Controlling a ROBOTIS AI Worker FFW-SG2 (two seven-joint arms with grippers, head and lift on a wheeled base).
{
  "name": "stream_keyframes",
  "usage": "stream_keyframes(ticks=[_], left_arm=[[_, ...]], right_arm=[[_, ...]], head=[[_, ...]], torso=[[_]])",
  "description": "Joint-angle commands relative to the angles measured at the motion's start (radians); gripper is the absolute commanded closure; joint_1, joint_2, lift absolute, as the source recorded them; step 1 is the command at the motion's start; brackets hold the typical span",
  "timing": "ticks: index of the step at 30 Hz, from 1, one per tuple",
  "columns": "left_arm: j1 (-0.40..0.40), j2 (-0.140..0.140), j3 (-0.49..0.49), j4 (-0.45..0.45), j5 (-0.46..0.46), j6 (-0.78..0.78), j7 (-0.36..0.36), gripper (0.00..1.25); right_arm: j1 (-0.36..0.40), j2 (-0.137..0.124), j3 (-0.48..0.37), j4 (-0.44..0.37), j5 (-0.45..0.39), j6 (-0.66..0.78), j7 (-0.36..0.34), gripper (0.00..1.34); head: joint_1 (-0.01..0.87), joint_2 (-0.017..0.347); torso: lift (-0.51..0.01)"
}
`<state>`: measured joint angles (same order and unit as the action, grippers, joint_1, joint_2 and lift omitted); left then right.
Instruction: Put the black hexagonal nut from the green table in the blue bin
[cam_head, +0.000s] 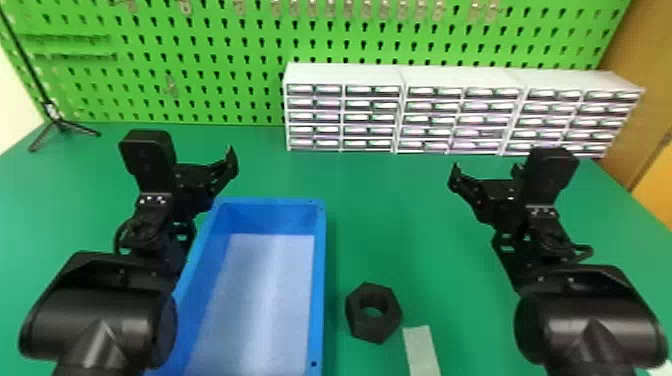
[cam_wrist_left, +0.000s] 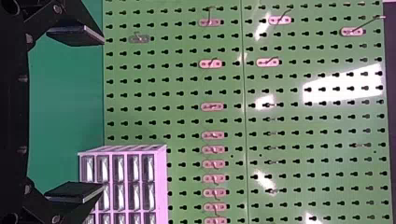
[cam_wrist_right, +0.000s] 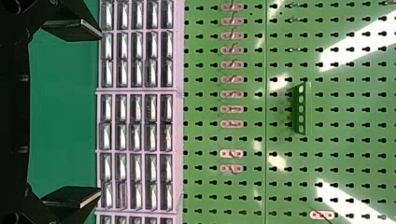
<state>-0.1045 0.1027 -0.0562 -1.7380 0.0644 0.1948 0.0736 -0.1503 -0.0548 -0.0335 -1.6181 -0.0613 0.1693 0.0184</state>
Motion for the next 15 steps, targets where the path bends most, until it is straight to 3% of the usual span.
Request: stream_keyframes(ticks=[1,15], left_arm=[[0.0,0.0,0.001,0.0,0.002,0.0,0.0,0.17],[-0.001,0.0,0.006,0.0,0.002,0.0,0.0,0.17]], right_arm=[[0.0,-0.002,0.0,0.0,0.0,0.001,0.0,0.13],[0.0,-0.002,0.0,0.0,-0.002,0.003,0.0,0.13]], head=[[0.683,0.028],[0.683,0.028]], torso=[[-0.096],[-0.096]])
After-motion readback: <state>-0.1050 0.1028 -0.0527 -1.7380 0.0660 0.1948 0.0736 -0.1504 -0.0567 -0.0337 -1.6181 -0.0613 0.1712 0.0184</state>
